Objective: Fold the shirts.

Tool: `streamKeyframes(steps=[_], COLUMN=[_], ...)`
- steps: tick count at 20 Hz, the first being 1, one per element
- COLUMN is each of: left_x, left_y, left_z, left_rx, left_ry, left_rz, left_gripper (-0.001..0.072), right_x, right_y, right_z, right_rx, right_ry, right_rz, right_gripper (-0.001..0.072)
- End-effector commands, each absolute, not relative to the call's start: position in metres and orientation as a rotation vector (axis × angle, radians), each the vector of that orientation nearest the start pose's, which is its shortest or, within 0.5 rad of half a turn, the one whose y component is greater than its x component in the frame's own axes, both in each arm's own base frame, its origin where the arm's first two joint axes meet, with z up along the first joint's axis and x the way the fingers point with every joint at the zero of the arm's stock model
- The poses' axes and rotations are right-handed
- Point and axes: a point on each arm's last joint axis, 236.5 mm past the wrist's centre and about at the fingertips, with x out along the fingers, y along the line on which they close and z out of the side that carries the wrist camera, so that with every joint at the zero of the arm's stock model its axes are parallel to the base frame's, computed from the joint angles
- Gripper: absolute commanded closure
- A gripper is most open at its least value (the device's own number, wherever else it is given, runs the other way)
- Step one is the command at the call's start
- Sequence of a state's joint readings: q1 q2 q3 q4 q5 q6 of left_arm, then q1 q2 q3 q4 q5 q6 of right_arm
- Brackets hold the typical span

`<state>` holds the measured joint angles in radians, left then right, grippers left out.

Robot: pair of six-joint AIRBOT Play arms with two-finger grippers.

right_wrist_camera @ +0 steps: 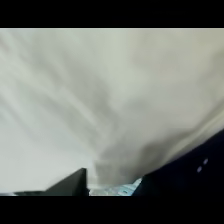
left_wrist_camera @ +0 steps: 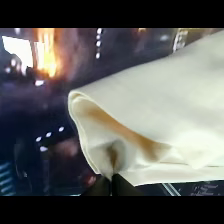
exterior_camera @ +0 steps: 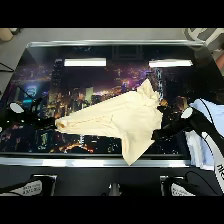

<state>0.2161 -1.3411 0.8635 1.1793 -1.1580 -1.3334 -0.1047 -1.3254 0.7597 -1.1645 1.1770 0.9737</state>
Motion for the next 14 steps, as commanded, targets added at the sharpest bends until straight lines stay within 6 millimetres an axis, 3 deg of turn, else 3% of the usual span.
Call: streamKeyframes(steps=[1,3,5,6,8,9,10,11,12,13,14], left_x=[0.311,0.324,0.351,0.367,0.379,0.364,0.335,0.291,0.245,0.200,0.169], left_y=[-0.033,-0.046,-0.051,-0.049,-0.045,-0.042,-0.042,-0.041,-0.043,-0.046,-0.050], left_z=[-0.075,-0.048,0.019,0.074,0.223,0.315,0.398,0.475,0.530,0.567,0.582], left_rx=[-0.454,-0.482,-0.456,-0.410,-0.304,-0.251,-0.195,-0.148,-0.125,-0.128,-0.143], left_ry=[1.486,1.388,1.182,1.023,0.613,0.368,0.136,-0.099,-0.284,-0.424,-0.493], left_rz=[-0.211,-0.270,-0.315,-0.322,-0.312,-0.290,-0.270,-0.244,-0.228,-0.222,-0.229], left_gripper=[0.0683,0.0683,0.0685,0.0685,0.0684,0.0684,0.0683,0.0684,0.0684,0.0684,0.0683], right_x=[0.290,0.304,0.336,0.360,0.396,0.397,0.382,0.350,0.311,0.269,0.237], right_y=[0.056,0.054,0.049,0.043,0.027,0.016,0.003,-0.006,-0.007,-0.004,-0.001], right_z=[-0.115,-0.095,-0.038,0.012,0.150,0.232,0.323,0.409,0.472,0.519,0.543], right_rx=[0.103,0.046,-0.070,-0.152,-0.335,-0.440,-0.532,-0.593,-0.622,-0.630,-0.636], right_ry=[1.470,1.426,1.287,1.157,0.818,0.628,0.418,0.212,0.042,-0.106,-0.189], right_rz=[0.459,0.497,0.533,0.514,0.411,0.331,0.213,0.095,0.016,-0.035,-0.064], right_gripper=[0.0677,0.0689,0.0690,0.0690,0.0689,0.0689,0.0688,0.0688,0.0689,0.0689,0.0689])
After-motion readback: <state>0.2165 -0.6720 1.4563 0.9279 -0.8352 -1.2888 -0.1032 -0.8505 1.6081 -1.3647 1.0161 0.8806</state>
